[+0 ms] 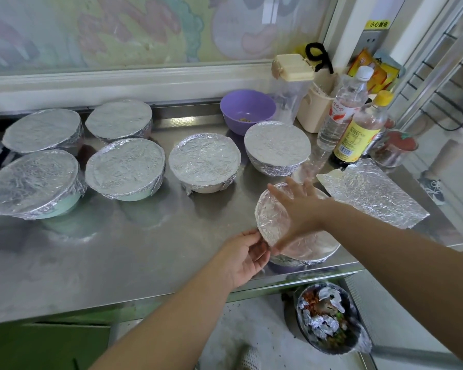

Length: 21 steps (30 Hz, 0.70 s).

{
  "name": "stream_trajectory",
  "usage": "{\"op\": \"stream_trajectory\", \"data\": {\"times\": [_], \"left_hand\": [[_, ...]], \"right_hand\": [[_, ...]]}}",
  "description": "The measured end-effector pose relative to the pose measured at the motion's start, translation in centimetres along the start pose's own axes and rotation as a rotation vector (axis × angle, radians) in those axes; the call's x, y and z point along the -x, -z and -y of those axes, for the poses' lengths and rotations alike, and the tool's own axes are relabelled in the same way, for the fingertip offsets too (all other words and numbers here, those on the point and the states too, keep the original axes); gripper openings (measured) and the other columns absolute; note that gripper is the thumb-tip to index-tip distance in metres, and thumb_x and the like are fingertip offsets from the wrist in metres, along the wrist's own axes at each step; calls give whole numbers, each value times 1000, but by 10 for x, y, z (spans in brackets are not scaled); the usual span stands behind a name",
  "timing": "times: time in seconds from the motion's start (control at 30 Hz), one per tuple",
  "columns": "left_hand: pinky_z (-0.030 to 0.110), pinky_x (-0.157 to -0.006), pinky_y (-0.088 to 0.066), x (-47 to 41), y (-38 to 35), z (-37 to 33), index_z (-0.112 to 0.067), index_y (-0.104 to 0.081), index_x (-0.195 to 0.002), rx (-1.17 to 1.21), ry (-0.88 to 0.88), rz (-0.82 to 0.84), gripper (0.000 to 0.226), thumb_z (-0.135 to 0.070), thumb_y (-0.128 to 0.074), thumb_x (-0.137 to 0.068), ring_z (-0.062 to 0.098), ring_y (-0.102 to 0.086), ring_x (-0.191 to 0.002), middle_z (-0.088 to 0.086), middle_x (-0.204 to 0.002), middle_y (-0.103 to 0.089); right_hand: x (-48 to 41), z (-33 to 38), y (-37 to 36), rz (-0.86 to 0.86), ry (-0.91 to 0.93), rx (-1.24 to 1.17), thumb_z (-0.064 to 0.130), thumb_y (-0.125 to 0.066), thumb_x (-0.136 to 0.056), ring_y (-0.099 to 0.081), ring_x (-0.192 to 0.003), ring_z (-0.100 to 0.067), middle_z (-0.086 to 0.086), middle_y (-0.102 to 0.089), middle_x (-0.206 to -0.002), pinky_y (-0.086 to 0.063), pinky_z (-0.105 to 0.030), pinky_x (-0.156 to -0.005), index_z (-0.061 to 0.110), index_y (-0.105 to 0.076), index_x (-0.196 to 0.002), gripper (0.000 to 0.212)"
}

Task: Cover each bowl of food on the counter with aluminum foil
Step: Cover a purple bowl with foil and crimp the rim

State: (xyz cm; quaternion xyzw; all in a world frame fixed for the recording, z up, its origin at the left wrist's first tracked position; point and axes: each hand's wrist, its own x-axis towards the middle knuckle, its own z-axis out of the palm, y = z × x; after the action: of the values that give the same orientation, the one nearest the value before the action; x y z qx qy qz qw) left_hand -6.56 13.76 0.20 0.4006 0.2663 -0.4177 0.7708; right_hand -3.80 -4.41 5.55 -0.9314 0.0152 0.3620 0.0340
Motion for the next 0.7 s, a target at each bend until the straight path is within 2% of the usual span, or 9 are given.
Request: {"op": "stream_trajectory", "data": {"times": [0.17,0.27,0.33,0.43,0.5,0.6,0.7], "left_hand": [[32,-73,-54,2,-6,0,-2,-62,-97,-25,-54,-57,14,2,-49,-99,23,-64,-76,15,-83,-70],[27,-70,-58,3,-7,1,0,-63,-92,-49,-108,-90,12,6,-53,-97,21,-65,-75,16,-81,-70],[24,-67,-60,3,-6,2,4,-65,-97,-85,-152,-110,11,9,-56,-93,21,-67,-75,17,-84,-71],[26,-77,-61,2,-3,4,7,-67,-107,-170,-218,-117,22,15,-57,-89,27,-72,-89,23,-99,-72],[24,-78,-60,3,-2,6,2,-69,-108,-336,-280,-136,28,15,-60,-85,27,-72,-95,19,-101,-74],[10,-59,-50,6,-1,7,-6,-70,-102,-721,-468,-222,24,5,-68,-81,7,-69,-77,4,-90,-75],[5,-60,-44,5,6,6,-16,-72,-91,-977,-658,-218,12,-8,-73,-82,-7,-62,-67,-9,-82,-72]], "right_hand": [[-1,0,-2,-12,-3,6,88,-77,-42,33,-145,-44,4,41,-159,-7,-87,-104,52,32,-147,155],[0,0,-2,-12,-5,-1,88,-77,-43,33,-145,-44,4,41,-159,-6,-86,-105,51,32,-147,155],[-1,0,-2,-17,-6,1,88,-76,-43,33,-145,-44,4,41,-159,-6,-86,-105,51,32,-147,154],[-2,-1,-4,-25,-6,6,89,-75,-41,33,-145,-44,3,40,-160,-6,-86,-105,51,32,-147,155],[-3,-1,-4,-28,-4,7,90,-75,-40,33,-145,-44,3,40,-160,-6,-87,-104,52,32,-146,155],[-3,-2,-4,-32,-3,7,90,-74,-41,33,-145,-44,3,40,-160,-5,-87,-104,52,32,-146,155],[-2,-2,-4,-35,-4,5,89,-75,-42,32,-146,-43,3,41,-159,-5,-86,-105,51,32,-147,154]]}}
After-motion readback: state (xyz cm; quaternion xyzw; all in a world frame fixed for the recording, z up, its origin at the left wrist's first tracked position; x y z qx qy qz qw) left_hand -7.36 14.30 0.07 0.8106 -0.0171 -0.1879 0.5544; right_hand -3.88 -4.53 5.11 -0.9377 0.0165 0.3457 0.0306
